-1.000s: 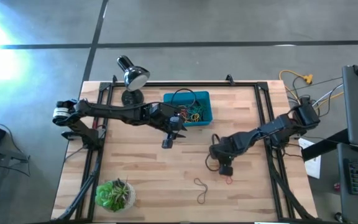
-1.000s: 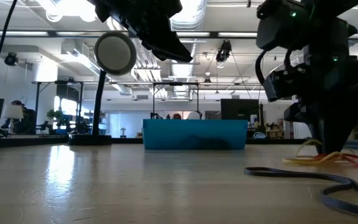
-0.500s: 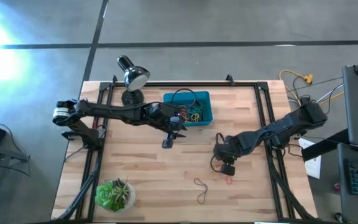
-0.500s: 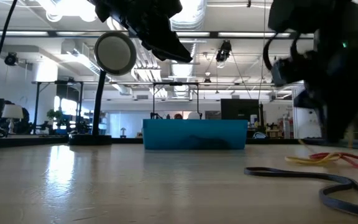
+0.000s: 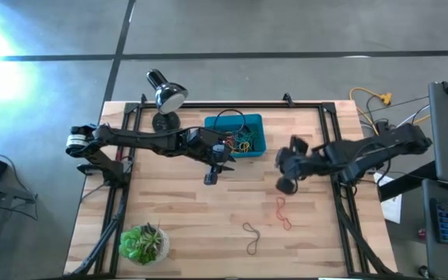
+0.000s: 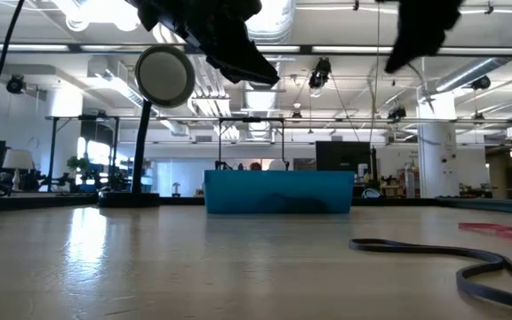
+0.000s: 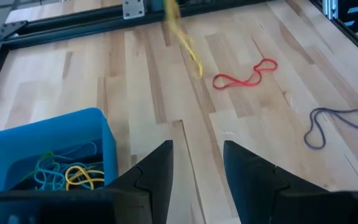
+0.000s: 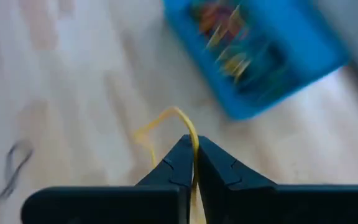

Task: Pick and place rubber bands into bin
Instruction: Put the yellow rubber band into the blue bin

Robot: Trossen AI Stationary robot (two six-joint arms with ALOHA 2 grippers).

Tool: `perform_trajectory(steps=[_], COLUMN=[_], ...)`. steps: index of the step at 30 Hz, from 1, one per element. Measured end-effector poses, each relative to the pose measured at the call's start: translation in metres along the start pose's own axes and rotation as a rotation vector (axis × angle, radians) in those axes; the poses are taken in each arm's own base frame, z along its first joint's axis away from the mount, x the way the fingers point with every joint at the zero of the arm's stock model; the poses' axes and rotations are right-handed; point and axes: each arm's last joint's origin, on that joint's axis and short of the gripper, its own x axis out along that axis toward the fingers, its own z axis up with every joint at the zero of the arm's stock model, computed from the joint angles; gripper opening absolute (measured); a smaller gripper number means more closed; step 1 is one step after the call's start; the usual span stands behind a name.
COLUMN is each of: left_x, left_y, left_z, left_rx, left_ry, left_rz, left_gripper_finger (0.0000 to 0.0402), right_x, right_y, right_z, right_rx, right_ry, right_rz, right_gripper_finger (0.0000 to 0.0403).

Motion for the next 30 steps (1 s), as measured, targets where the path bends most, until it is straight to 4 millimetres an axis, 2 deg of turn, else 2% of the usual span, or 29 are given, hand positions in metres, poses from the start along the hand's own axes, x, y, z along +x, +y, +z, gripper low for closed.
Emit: perform_trajectory(steps=[7, 14, 21, 30], left_x=[0.000, -0.001, -0.002, -0.002], left_y=[0.001, 0.001, 0.000, -0.003], left_z=[0.003, 0.006, 0.006, 0.007], left_rx=[0.001, -0.071, -0.152, -0.247], left_ry=[-0.027, -0.059, -0.055, -0.050], left_rz=[0.012, 0.016, 0.010, -0.002], left_gripper_finger=[0.0125, 0.0125, 0.0125, 0.0125], right_x=[-0.040, -0.039, -0.002, 0.079], right_y=[-0.024, -0.064, -0.110, -0.159], right_z=[0.053, 0.095, 0.120, 0.129], right_rx=[-0.111, -0.150, -0.136, -0.089], right_ry=[-0.221, -0.290, -0.282, -0.125], right_rz=[-0.180, -0.307, -0.232, -0.050], right_gripper_finger=[0.0008, 0.0008, 0.0008, 0.0008])
